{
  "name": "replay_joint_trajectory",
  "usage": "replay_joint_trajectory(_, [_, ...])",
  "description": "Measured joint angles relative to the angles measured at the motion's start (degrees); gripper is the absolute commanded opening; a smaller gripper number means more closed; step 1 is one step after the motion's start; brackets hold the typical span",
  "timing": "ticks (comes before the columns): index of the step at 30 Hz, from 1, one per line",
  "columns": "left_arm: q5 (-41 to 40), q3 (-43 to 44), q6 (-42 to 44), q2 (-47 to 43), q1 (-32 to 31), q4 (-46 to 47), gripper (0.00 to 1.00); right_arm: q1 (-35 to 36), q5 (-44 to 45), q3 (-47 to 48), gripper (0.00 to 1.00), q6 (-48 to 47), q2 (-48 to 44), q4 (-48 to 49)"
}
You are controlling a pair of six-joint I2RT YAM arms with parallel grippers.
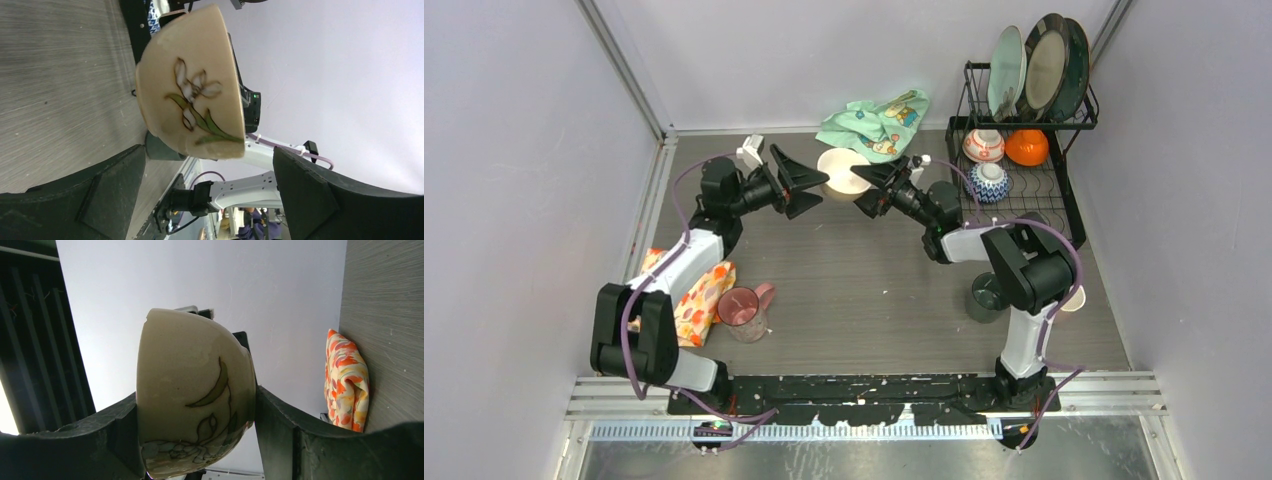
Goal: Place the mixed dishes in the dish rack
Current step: Turn the bowl upside down on the dish rack.
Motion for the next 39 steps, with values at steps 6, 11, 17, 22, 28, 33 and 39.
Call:
replay_joint_trajectory(6, [-0.6,0.1,7.9,-5.2,1.1,-11.0,1.0,-1.5,-0.2,0.6,0.46,0.6,1.7,-0.1])
replay_joint_trajectory(11, [-4.6,0.2,19.1,-12.6,1.3,-26.0,1.0,-5.0,-0.7,1.1,0.45,0.6,1.7,0.0])
replay_joint_trajectory(17, [-12.4,0.8,36.0,-21.1,1.0,-45.8,1.0,-11.2,-0.9,-0.1,0.43,1.3,1.0,-0.2])
replay_joint_trajectory(22, [-19.8,0.2,43.5,-26.9,-2.2,-54.0,1.0,-17.6,-1.2,-3.4,0.42,0.7,-2.8,-2.7])
replay_joint_trajectory(28, [-24.6,-1.4,49.3,-29.4,-8.4,-60.0,1.0,-25.0,-2.8,-8.2,0.42,-0.9,-9.6,-6.2])
replay_joint_trajectory(33, [-30.3,-0.7,55.2,-28.7,-11.7,-65.4,1.0,-31.1,-4.7,-11.1,0.43,-5.0,-17.4,-14.9])
replay_joint_trajectory(39, [-35.0,-0.5,59.1,-28.7,-15.3,-65.9,1.0,-37.7,-4.9,-12.0,0.42,-14.1,-29.4,-32.0])
